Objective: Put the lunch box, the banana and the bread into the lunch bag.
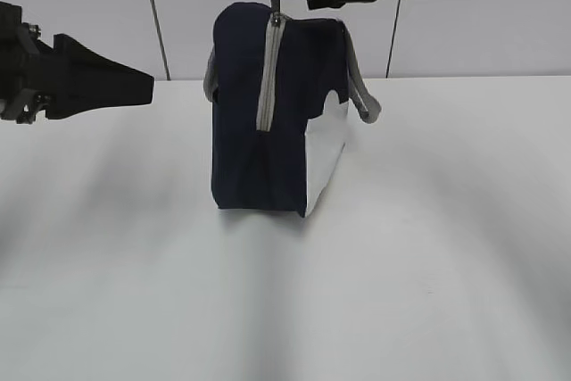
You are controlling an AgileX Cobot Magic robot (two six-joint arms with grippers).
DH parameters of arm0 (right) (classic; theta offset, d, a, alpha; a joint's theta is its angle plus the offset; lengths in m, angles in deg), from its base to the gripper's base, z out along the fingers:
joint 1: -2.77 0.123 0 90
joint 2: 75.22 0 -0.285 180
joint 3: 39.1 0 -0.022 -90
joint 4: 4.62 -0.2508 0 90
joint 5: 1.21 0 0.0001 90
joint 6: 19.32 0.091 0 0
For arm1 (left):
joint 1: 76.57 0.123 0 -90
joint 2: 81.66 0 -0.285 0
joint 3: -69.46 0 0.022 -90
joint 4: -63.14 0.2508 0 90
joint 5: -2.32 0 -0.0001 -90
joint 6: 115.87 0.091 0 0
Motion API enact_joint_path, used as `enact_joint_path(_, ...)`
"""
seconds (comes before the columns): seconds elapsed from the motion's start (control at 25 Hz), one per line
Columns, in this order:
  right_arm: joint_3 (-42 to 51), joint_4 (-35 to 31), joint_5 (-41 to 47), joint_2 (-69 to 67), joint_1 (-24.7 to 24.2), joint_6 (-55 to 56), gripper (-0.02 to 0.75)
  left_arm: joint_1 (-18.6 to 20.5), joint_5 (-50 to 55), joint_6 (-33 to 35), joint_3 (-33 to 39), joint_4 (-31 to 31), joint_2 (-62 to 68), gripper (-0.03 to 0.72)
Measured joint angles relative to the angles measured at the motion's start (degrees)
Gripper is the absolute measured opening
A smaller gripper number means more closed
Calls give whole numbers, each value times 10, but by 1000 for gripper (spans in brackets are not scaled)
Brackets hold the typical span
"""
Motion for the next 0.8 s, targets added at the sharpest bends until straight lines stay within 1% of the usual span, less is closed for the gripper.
enact_joint_path(0.16,-4,3,0,-1,0,9,-16,0,-9,6,0,-15,10,434)
enact_joint_path(0.32,-5,44,-8,-5,0,50,-16,0,-11,8,0,-64,23,434)
enact_joint_path(0.48,-6,90,-15,-11,0,85,-16,0,6,27,0,-101,48,434)
enact_joint_path(0.8,-6,103,-19,-11,0,97,-16,0,67,113,0,-189,118,434)
